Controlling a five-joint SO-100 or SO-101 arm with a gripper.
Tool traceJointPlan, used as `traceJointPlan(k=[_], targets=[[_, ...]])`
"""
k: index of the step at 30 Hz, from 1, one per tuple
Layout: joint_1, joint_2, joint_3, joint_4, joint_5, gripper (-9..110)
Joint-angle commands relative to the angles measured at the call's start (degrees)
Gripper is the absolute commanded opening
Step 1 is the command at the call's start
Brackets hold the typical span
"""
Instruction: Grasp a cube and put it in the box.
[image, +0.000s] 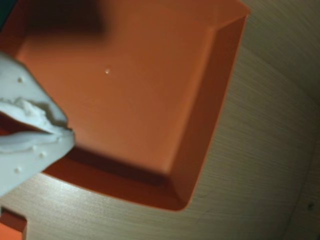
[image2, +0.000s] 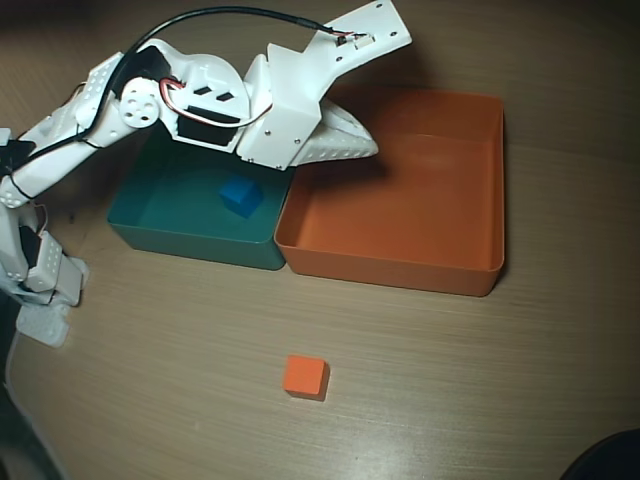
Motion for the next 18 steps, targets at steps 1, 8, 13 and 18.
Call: traceJointPlan(k=[1, 8, 13, 18], targets=[[0.4, 5.6, -3.4, -1.1, -0.6, -4], [1.9, 6.4, -3.8, -0.4, 0.0, -4], [3.4, 6.5, -3.6, -0.3, 0.0, -4], [6.4, 7.9, -3.3, -0.2, -0.5, -4]])
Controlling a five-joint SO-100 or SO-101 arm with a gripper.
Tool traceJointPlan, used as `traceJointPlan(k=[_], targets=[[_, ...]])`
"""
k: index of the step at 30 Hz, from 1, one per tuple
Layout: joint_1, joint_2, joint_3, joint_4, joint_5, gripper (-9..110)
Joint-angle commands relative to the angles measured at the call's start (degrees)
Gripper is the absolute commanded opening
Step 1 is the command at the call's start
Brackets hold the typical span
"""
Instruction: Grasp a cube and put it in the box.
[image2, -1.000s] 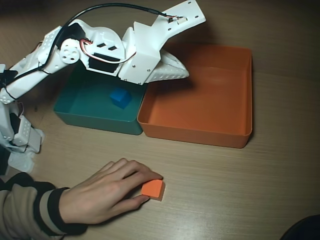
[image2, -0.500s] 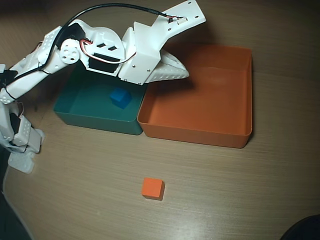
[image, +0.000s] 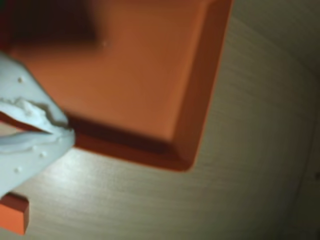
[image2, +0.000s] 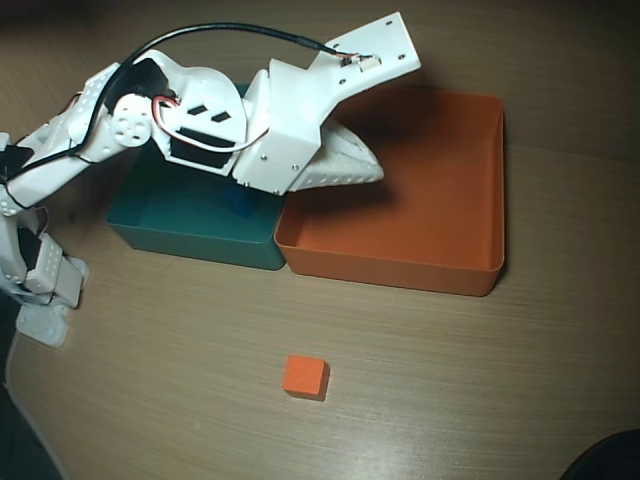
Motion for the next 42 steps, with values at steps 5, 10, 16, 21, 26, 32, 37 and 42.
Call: traceJointPlan(k=[5, 10, 16, 21, 26, 32, 37, 42], targets=[[4.7, 9.7, -2.8, -0.2, -0.5, -4], [7.9, 10.5, 3.3, -0.2, -0.9, -4], [10.5, 13.0, 11.3, -0.3, -0.9, -4], [12.8, 15.8, 17.0, -0.3, -0.9, -4], [14.8, 15.7, 21.2, -0.3, -1.3, -4], [17.0, 15.0, 27.7, -0.4, -10.7, -4], [18.1, 14.9, 31.4, -0.4, -17.0, -4], [18.5, 14.8, 31.2, -1.1, -16.3, -4]])
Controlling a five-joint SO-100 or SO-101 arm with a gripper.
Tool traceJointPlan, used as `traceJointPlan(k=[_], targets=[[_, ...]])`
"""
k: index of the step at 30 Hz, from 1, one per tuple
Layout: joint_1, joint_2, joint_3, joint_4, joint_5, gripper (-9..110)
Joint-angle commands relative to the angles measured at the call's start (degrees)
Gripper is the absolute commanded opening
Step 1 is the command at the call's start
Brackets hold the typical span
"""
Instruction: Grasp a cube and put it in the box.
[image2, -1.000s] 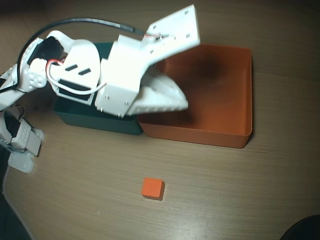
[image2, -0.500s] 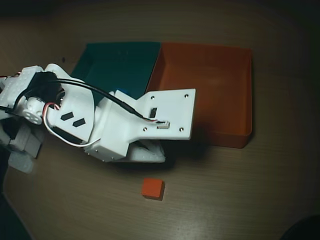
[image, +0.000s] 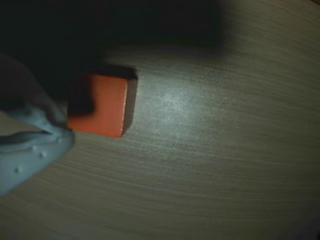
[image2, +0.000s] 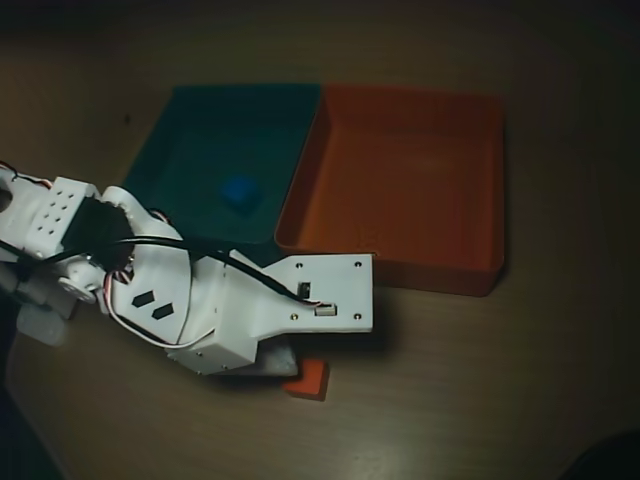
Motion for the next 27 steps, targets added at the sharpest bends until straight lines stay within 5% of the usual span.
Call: traceJointPlan(k=[1, 6, 16, 27], targets=[[0.2, 3.6, -1.4, -1.1, 0.9, -4], [0.2, 3.6, -1.4, -1.1, 1.8, 1], [0.5, -0.6, -4.0, -1.1, 0.9, 32], [4.5, -7.0, -11.3, -1.1, 0.8, 35]])
